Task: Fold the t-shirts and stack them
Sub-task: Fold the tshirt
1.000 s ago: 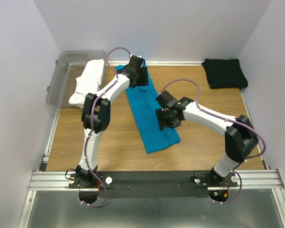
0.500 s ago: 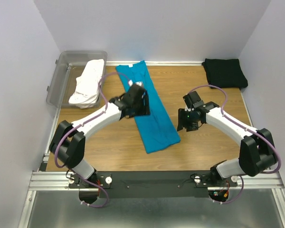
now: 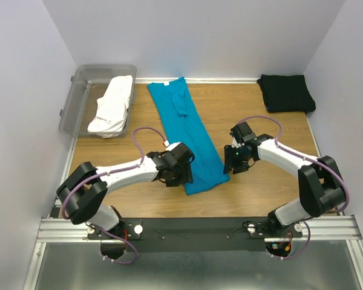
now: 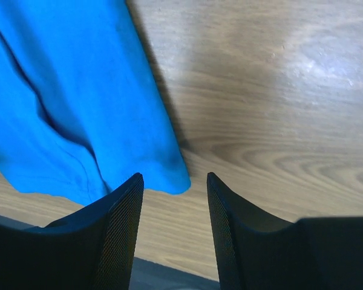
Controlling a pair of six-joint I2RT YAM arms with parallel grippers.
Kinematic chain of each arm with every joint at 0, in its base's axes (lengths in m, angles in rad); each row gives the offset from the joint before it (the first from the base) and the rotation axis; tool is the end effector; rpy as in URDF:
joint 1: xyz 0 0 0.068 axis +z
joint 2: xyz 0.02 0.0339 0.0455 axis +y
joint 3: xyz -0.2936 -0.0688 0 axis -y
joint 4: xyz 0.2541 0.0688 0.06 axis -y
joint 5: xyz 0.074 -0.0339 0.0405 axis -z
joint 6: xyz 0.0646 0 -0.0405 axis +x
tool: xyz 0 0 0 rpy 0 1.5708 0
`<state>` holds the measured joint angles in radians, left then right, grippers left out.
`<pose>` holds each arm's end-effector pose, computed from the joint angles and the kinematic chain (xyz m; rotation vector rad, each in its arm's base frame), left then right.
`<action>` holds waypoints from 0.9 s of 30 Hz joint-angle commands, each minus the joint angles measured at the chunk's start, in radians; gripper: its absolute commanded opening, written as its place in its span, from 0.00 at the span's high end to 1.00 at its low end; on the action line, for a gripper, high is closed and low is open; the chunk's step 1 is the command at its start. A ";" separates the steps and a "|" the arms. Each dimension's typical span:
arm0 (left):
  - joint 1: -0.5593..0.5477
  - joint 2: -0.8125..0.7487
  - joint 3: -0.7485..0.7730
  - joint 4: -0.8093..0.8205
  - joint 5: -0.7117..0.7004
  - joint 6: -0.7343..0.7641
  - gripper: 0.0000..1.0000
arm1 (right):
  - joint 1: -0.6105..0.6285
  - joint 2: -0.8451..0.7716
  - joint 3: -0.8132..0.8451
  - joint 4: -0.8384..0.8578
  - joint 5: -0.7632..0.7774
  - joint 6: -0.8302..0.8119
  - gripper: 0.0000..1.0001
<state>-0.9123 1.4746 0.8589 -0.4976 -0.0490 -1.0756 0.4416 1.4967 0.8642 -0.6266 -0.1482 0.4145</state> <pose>0.1831 -0.2314 0.1837 -0.2449 2.7966 -0.5103 0.2499 0.1287 0.1732 -0.0730 2.8939 0.3843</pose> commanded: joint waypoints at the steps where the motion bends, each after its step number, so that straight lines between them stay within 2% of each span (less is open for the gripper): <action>1: -0.033 0.065 0.022 0.021 -0.023 -0.095 0.32 | -0.004 0.054 -0.021 0.065 -0.030 -0.011 0.46; 13: -0.046 0.115 0.074 -0.035 -0.045 -0.118 0.32 | -0.003 0.060 -0.131 0.084 -0.097 0.007 0.47; 19: -0.059 0.135 0.089 -0.055 -0.043 -0.116 0.32 | -0.003 0.048 -0.157 0.067 -0.057 0.007 0.53; 22: -0.060 0.141 0.091 -0.064 -0.043 -0.121 0.32 | -0.003 0.050 -0.157 0.068 -0.048 0.006 0.60; 25: -0.065 0.141 0.094 -0.078 -0.045 -0.126 0.32 | -0.003 0.036 -0.156 0.067 -0.051 0.003 0.77; 26: -0.068 0.144 0.094 -0.079 -0.046 -0.129 0.33 | -0.003 0.025 -0.154 0.067 -0.050 0.001 0.89; 27: -0.069 0.145 0.094 -0.081 -0.045 -0.129 0.33 | -0.003 0.025 -0.154 0.067 -0.050 0.000 0.93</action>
<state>-0.9680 1.6051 0.9257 -0.5415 -0.0559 -1.1793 0.4366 1.5089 0.7570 -0.5121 -0.2459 0.4294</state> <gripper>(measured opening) 0.677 0.240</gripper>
